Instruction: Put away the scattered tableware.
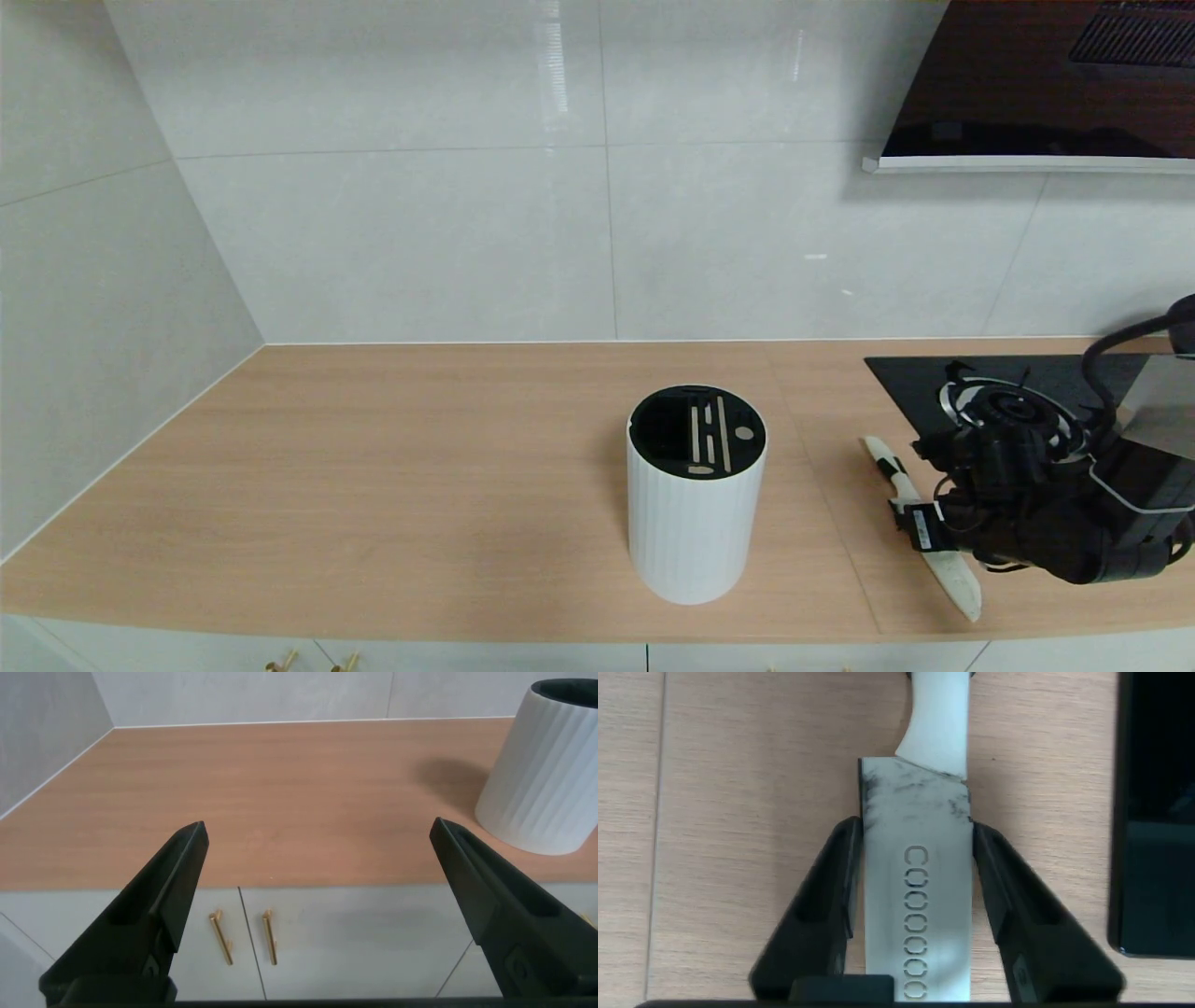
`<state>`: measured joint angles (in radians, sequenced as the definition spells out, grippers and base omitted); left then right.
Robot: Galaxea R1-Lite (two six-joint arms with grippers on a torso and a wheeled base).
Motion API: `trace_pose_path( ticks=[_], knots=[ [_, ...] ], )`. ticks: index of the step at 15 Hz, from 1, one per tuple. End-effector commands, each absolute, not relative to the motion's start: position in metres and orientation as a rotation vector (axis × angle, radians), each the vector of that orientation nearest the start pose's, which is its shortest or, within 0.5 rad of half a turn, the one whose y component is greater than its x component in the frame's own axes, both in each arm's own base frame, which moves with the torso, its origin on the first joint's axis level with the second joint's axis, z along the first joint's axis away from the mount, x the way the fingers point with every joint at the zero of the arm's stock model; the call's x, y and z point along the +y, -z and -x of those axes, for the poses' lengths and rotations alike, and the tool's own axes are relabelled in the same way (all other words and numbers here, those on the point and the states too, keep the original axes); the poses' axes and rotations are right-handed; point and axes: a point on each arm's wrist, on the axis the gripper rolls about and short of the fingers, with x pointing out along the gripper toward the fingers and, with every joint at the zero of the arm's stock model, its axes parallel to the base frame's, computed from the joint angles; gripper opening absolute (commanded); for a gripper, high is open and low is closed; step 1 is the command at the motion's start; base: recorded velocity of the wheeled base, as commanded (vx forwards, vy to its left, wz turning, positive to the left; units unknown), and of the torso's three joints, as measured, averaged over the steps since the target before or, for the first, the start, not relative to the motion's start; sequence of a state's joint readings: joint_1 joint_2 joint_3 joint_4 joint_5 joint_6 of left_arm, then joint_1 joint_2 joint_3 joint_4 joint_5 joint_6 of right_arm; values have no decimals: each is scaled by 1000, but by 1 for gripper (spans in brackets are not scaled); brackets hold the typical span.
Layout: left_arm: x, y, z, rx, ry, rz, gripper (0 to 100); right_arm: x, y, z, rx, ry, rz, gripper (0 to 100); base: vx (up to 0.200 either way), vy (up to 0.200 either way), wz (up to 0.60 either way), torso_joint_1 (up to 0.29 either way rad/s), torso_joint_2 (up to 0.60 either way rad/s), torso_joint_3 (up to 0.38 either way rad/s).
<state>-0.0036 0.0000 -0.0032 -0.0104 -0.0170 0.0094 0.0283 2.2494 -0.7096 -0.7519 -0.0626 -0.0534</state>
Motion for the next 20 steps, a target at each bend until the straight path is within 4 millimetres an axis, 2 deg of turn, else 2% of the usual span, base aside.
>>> trace_pose_path(
  ticks=[1, 6, 8, 9, 10, 13, 15, 16, 20],
  knots=[
    [0, -77, 23, -14, 20, -9, 100, 8, 12, -341, 790, 12, 88, 0, 0, 0, 0, 0, 0, 0],
    [0, -77, 23, -14, 20, -11, 100, 6, 10, -342, 770, 22, 83, 0, 0, 0, 0, 0, 0, 0],
    [0, -77, 23, -14, 21, -14, 100, 6, -7, -342, 695, 41, 80, 0, 0, 0, 0, 0, 0, 0],
    [0, -77, 23, -14, 21, -14, 100, 6, -8, -342, 694, 41, 80, 0, 0, 0, 0, 0, 0, 0],
    [0, -77, 23, -14, 21, -14, 100, 5, -25, -340, 648, 43, 78, 0, 0, 0, 0, 0, 0, 0],
    [0, -77, 23, -11, 21, -18, 100, 7, -52, -334, 573, 41, 76, 0, 0, 0, 0, 0, 0, 0],
    [0, -77, 23, -12, 20, -18, 100, 8, -58, -332, 556, 38, 76, 0, 0, 0, 0, 0, 0, 0],
    [0, -77, 23, -14, 17, -20, 100, 13, -79, -324, 495, 25, 77, 0, 0, 0, 0, 0, 0, 0],
    [0, -102, 31, -78, 25, 1, 100, 34, -125, -300, 361, -42, 82, 0, 0, 0, 0, 0, 0, 0]
  ],
)
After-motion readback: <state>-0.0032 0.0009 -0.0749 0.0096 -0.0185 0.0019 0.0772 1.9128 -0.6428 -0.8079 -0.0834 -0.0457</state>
